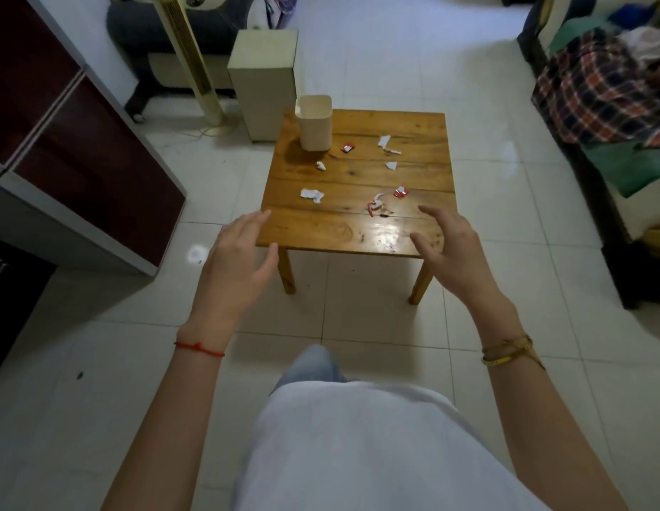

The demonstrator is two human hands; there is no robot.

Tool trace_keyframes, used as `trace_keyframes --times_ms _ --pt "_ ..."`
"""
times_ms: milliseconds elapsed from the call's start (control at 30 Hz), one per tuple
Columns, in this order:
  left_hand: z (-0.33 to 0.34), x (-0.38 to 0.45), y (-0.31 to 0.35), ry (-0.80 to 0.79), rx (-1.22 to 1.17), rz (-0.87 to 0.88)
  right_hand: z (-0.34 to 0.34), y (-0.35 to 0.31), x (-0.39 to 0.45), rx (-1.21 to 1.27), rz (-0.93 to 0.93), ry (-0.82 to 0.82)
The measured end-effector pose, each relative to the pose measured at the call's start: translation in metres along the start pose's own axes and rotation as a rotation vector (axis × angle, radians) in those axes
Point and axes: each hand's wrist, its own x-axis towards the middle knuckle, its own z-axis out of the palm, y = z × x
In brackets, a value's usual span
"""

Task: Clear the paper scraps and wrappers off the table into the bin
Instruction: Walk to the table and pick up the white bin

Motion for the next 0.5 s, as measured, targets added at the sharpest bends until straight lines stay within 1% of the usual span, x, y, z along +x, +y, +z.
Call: trace_keyframes --times_ms 200,333,500 --pt "0.024 0.104 -0.034 -0.023 -0.028 -0.029 0.03 0.013 0.105 -0.001 0.005 -0.049" --pt "0.036 0.185 -0.062 -0.041 -0.029 -0.021 0.058 0.018 0.177 0.0 0.029 -0.049" --pt "0.04 0.288 -0.094 -0.123 -0.028 0.008 0.087 0.011 0.264 -0.018 0.091 -0.061"
